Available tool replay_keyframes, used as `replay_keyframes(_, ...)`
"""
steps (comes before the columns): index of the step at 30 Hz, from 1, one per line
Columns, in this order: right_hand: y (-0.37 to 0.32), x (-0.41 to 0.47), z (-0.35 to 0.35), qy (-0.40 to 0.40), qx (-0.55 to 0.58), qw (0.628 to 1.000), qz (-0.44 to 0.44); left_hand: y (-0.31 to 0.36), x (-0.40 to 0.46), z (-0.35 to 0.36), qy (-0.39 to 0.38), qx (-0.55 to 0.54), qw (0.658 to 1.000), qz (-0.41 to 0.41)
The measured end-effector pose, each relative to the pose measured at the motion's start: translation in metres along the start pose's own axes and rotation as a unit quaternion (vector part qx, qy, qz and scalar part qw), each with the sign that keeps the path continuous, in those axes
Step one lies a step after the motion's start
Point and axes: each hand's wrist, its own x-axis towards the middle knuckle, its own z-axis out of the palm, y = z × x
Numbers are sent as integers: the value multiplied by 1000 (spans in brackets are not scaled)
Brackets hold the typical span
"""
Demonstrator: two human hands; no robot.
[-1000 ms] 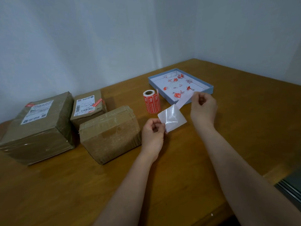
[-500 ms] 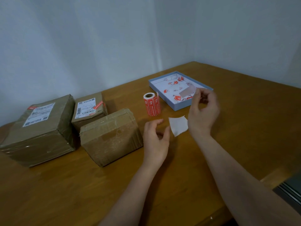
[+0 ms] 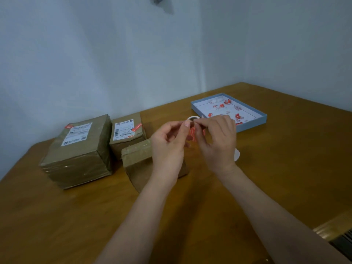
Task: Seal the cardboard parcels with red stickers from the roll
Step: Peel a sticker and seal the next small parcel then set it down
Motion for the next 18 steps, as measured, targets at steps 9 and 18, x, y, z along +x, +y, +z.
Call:
replay_keyframes(9,-38,4,22,-25,13,998,-64,14,5,-38,44,-113,988,-95)
replay_keyframes(18,-52,27,34,-78,177,952,236,7,19,-85,116,-51,988,-89)
